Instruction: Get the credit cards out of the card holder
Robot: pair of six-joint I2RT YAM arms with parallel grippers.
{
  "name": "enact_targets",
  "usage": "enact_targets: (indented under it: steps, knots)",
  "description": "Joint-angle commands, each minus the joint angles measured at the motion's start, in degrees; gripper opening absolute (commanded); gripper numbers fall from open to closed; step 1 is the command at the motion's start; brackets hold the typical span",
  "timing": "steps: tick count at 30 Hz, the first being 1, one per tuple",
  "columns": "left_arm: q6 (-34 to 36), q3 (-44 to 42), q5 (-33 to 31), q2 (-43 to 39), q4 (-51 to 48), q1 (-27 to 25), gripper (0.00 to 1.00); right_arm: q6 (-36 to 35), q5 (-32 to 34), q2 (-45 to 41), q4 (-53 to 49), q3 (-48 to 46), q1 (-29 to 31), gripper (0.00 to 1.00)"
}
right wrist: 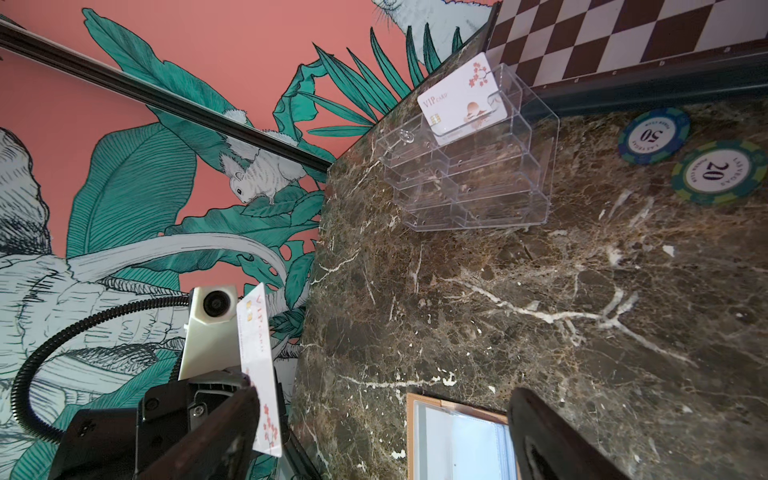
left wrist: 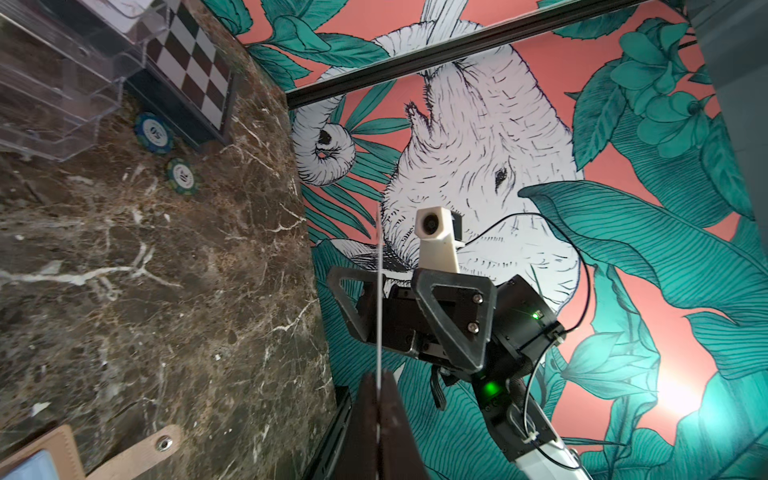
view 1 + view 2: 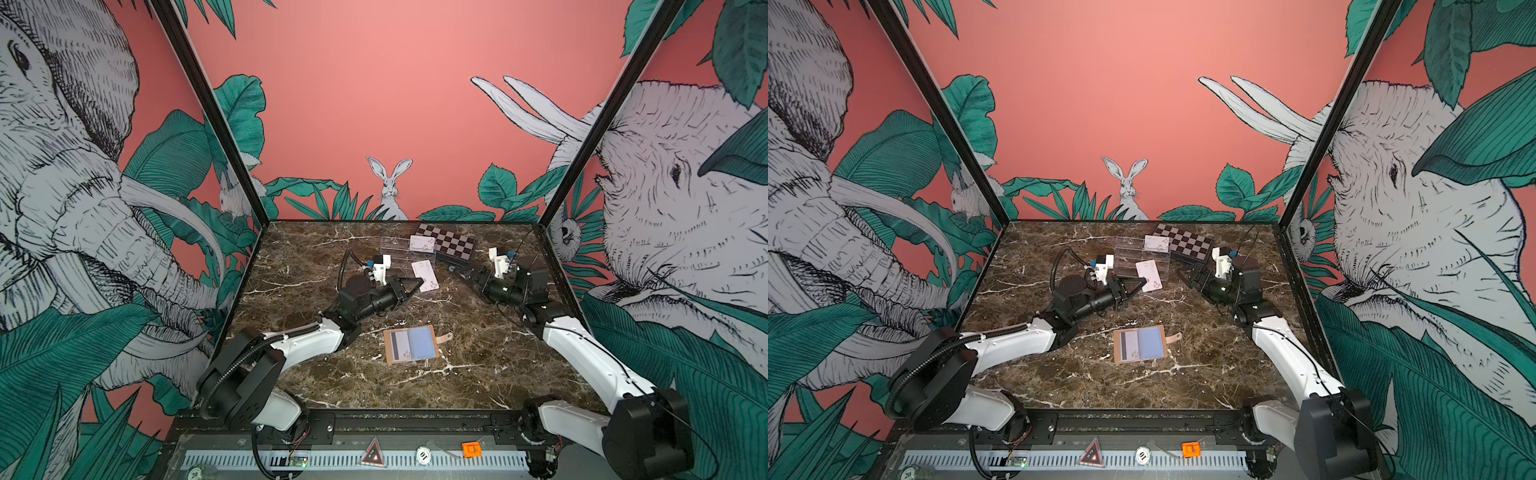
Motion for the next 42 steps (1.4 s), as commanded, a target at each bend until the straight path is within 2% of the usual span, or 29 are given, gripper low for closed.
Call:
enact_targets:
  steps: [1,14,34,39,42]
  knots:
    - [-2.5,2.4,2.3,0.8,4.1,-0.4,0.0,1.1,-3.3,0.2,4.7,1.8,-0.2,0.9]
    - [-6.3,5.5,2.5,6.5,9.1,-2.3,0.0,6.8,-7.6,2.3,12.2,-0.4,-0.2,0.77]
    - [-8.1,6.3,2.6,10.4,12.3,-4.5,0.0,11.5,-8.4,4.2,19.9,-3.6,1.5,0.55]
    - [-8.4,6.1,2.6,11.0,12.8,-4.7,0.0,12.2,-8.5,4.6,21.1,-3.9,1.6,0.39]
    - [-8.9,5.9,2.6,11.4,13.6,-4.7,0.0,12.8,-8.8,4.6,22.1,-4.4,1.5,0.34]
